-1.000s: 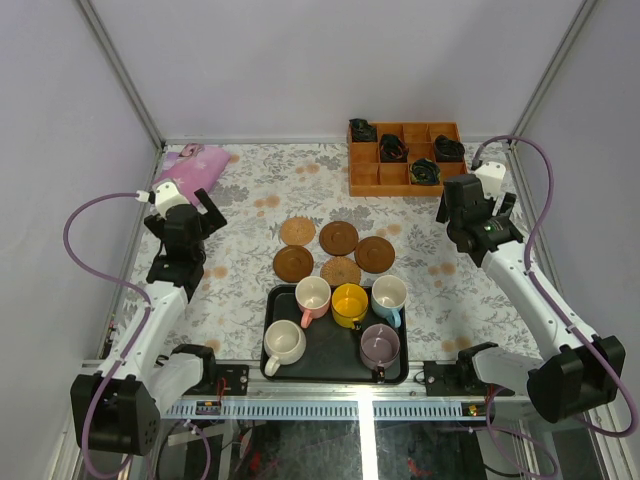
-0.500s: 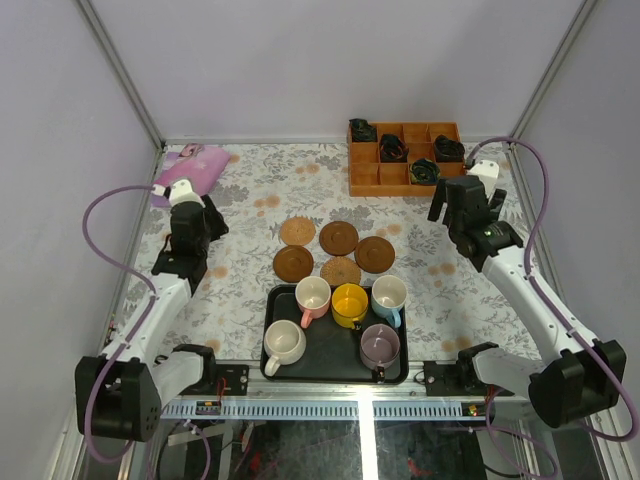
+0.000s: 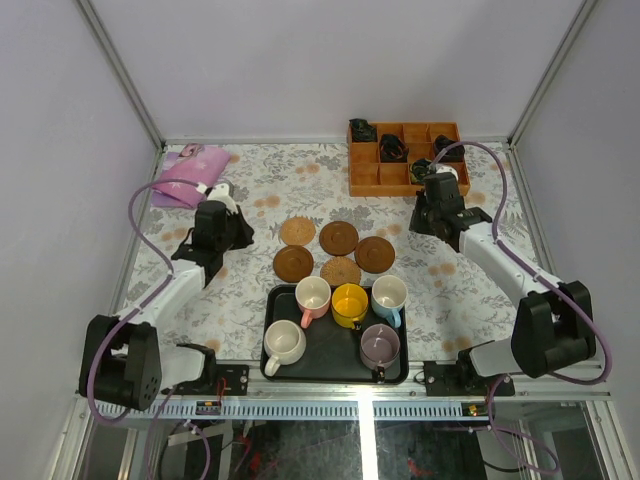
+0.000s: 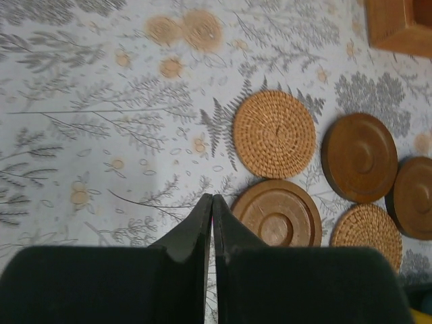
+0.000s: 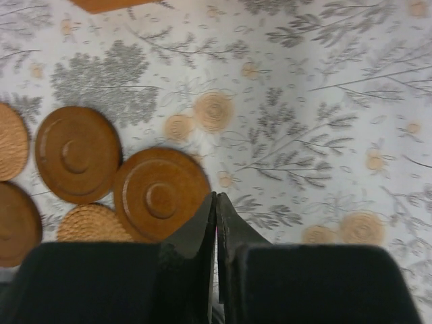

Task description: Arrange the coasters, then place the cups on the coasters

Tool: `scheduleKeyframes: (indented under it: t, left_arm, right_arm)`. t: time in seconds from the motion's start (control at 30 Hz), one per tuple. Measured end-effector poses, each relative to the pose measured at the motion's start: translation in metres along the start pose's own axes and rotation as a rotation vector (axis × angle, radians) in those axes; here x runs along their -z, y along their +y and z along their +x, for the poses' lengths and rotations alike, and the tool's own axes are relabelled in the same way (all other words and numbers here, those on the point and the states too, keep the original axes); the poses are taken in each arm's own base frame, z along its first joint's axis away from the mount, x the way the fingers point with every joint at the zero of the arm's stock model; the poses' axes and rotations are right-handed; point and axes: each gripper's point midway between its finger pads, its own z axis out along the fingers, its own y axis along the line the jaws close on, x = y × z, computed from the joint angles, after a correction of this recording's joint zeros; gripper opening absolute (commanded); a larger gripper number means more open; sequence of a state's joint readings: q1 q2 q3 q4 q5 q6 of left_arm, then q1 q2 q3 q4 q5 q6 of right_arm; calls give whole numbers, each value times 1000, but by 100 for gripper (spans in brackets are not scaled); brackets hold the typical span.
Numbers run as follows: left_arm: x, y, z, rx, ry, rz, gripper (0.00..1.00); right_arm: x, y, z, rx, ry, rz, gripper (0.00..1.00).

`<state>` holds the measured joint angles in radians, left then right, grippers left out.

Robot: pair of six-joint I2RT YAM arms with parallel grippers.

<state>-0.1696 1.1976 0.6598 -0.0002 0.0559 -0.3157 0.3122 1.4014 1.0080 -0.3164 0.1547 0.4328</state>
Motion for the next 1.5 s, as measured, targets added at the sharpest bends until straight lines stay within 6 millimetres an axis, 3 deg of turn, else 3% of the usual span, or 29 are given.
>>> scheduleKeyframes:
  t: [0.2,0.43,0.6,0.87,1.5]
  left_arm:
    - [-10,-14,23,-25,75,33,0]
    - [-23,-32,45,-59,152,71,0]
    - [-28,-53,57,-86,201,134,0]
    - [-36,-65,85,-111,299,191,0]
    - [-38,-68,128,-121,443,221,0]
  right_arm:
    - [-10,29,7,-22,34,-133,0]
    - [-29,60,46,41,154,-217,0]
    - [-35,76,60,61,194,-269,0]
    - [-49,78,82,72,265,-272,0]
    - [-51,81,98,83,327,-278,0]
